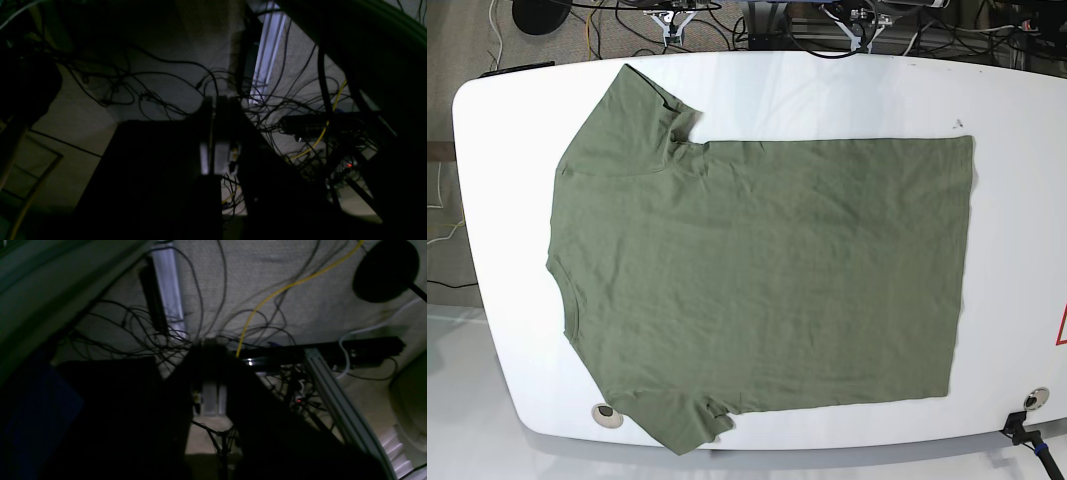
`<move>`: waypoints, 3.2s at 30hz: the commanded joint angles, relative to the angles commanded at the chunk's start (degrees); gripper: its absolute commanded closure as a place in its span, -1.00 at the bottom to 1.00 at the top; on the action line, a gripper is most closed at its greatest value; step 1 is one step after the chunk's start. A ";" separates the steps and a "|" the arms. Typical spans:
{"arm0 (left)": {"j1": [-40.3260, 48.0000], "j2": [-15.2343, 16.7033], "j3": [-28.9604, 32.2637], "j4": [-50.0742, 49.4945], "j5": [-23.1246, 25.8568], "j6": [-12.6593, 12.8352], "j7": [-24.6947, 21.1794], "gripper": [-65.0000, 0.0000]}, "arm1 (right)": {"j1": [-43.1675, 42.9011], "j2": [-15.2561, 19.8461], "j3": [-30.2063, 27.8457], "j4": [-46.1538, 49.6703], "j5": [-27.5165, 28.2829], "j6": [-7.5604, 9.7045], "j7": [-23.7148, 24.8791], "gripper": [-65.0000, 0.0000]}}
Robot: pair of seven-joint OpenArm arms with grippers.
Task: Fold the T-shirt properly
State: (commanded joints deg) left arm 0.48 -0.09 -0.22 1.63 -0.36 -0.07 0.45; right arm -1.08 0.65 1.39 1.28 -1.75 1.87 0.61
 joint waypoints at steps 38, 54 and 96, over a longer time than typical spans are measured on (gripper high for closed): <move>0.22 0.48 -0.01 1.04 -0.16 -0.01 -1.83 1.00 | 0.00 0.01 0.19 0.12 0.11 0.62 0.77 1.00; 0.60 0.34 -0.22 0.94 -0.37 0.02 -1.39 1.00 | -0.20 0.00 -0.07 -0.23 -0.17 0.58 0.79 1.00; 14.37 -7.00 1.81 15.72 -1.21 0.60 -2.37 1.00 | -3.53 1.90 0.27 0.58 -0.12 1.50 2.96 1.00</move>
State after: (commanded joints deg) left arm 14.85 -7.09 1.59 17.35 -1.56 0.53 -1.92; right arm -4.61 2.55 1.66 1.86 -1.87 3.36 3.57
